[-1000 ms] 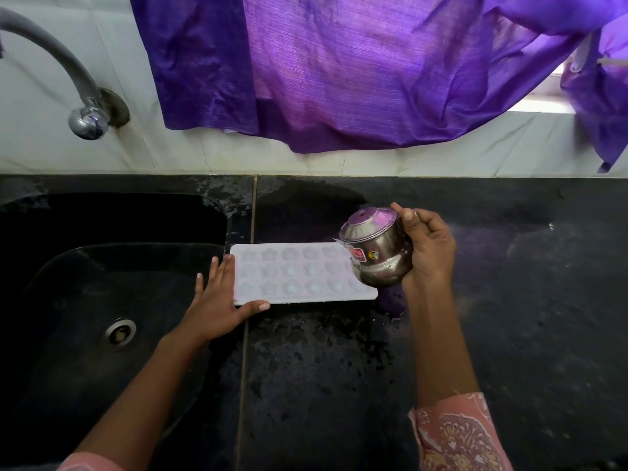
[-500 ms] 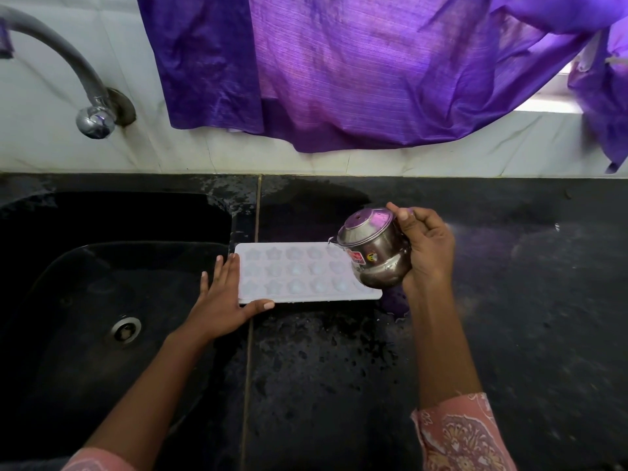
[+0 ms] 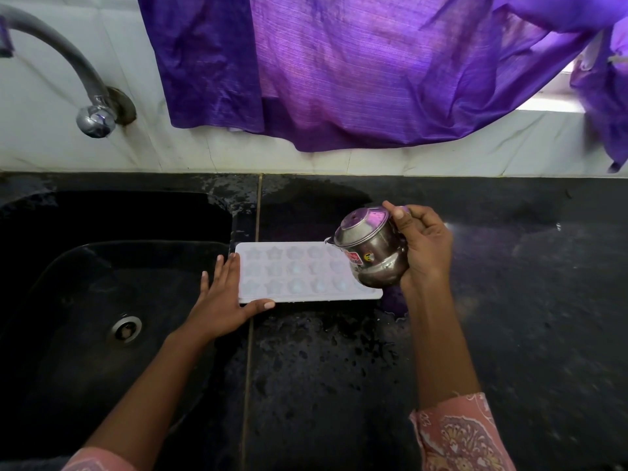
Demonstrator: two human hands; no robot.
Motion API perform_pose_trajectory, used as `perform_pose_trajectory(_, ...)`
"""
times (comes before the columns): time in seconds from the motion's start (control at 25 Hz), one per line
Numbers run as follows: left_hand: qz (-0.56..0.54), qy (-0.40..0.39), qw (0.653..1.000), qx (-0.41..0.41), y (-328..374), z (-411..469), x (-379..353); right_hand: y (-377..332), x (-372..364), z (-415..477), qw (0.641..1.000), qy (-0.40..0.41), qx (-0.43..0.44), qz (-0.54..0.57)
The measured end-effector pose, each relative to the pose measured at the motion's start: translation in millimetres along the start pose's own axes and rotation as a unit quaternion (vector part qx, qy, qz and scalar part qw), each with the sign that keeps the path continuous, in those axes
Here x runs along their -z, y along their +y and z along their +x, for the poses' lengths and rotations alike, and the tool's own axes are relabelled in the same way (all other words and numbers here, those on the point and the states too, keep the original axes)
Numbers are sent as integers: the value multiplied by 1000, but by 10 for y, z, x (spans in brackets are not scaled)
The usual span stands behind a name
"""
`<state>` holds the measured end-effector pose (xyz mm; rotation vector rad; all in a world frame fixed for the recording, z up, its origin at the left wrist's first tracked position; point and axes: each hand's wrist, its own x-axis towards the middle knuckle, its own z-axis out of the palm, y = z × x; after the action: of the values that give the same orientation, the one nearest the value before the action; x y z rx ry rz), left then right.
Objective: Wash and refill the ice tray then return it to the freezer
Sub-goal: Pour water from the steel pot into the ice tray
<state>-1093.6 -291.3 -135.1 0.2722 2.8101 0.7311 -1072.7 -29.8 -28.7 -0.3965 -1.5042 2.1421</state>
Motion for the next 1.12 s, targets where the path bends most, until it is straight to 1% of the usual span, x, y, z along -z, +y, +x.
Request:
perform_pose_trajectory(0.28, -7, 10, 1000, -10, -27, 14, -11, -14, -22, -14, 1000, 2, 10, -5)
perform_pose_trajectory(0.6, -1, 5, 1000, 0, -15, 4, -8, -29, -31, -28, 1000, -2, 13, -9)
perform_pose_trajectory(1.12, -1, 4, 1000, -8, -24, 11, -12, -35, -53, -35, 1000, 1, 10, -15)
